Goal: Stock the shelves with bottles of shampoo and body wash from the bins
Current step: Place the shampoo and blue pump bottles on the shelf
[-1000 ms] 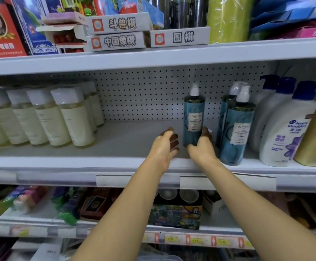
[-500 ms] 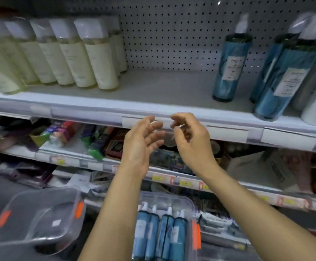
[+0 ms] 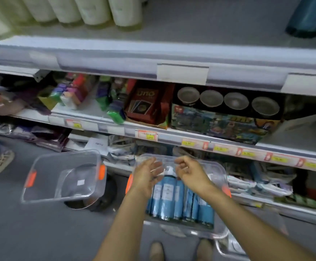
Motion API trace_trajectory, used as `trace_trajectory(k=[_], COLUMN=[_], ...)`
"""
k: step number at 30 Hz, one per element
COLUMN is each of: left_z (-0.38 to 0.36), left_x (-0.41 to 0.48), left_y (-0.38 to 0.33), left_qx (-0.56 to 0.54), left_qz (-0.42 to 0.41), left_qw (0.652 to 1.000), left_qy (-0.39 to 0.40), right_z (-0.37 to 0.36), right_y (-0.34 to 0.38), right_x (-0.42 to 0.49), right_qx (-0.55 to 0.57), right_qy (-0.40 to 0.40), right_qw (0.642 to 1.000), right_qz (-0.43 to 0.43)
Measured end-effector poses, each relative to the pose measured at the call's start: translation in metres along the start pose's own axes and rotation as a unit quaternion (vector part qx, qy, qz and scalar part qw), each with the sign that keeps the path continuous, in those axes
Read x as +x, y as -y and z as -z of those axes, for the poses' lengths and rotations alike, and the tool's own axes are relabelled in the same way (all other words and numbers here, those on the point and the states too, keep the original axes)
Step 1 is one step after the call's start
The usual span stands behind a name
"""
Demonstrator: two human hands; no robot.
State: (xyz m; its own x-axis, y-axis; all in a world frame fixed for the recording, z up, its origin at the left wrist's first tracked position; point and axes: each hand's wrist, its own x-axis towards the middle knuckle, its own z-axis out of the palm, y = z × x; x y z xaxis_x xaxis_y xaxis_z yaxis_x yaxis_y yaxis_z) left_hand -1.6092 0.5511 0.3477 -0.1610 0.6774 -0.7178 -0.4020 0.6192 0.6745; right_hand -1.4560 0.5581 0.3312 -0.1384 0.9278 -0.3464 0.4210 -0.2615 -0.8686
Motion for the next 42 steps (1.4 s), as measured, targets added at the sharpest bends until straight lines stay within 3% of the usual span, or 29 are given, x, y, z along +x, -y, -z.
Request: trace_trajectory(k=[7, 12, 18, 20, 24, 28, 31, 38, 42], left_z=[0.054, 0.059, 0.036, 0.027, 0.025, 0.025, 0.026, 0.058, 0.055], left_x=[0.06, 0.087, 0.113, 0.117, 0.122, 0.13, 0.134, 0.17, 0.168], left_y=[0.069, 0.103, 0.144, 0.153, 0.162, 0.166, 0.162, 0.172, 0.161], left_qx=[0.054, 0.151, 0.297, 0.358, 0.513, 0.574, 0.56, 0.415, 0.412], left_qz=[0.091, 0.118, 0.068, 0.05, -0.001, -0.036, -0.015, 0.015, 0.006], left_qw=[0.993, 0.981, 0.952, 0.932, 0.858, 0.818, 0.828, 0.909, 0.911], left_qy=[-0.046, -0.037, -0.006, -0.003, -0.018, -0.01, -0.006, -0.049, -0.036], right_z=[-0.065, -0.088, -0.091, -0.087, -0.083, -0.085, -0.087, -0.097, -0.105], right_y=[-0.098, -0.136, -0.159, -0.163, -0.167, -0.173, -0.172, -0.167, -0.165], right_x=[0.006, 0.003, 0.003, 0.005, 0.012, 0.023, 0.033, 0.071, 0.095], right_qx=[-0.01, -0.011, -0.01, -0.009, -0.006, -0.026, -0.038, -0.071, -0.069], right_qy=[0.045, 0.027, -0.045, -0.054, -0.055, -0.052, -0.04, -0.02, -0.028], right_qw=[0.976, 0.963, 0.96, 0.96, 0.959, 0.958, 0.961, 0.96, 0.94], right_qz=[-0.215, -0.269, -0.277, -0.275, -0.278, -0.279, -0.272, -0.271, -0.333])
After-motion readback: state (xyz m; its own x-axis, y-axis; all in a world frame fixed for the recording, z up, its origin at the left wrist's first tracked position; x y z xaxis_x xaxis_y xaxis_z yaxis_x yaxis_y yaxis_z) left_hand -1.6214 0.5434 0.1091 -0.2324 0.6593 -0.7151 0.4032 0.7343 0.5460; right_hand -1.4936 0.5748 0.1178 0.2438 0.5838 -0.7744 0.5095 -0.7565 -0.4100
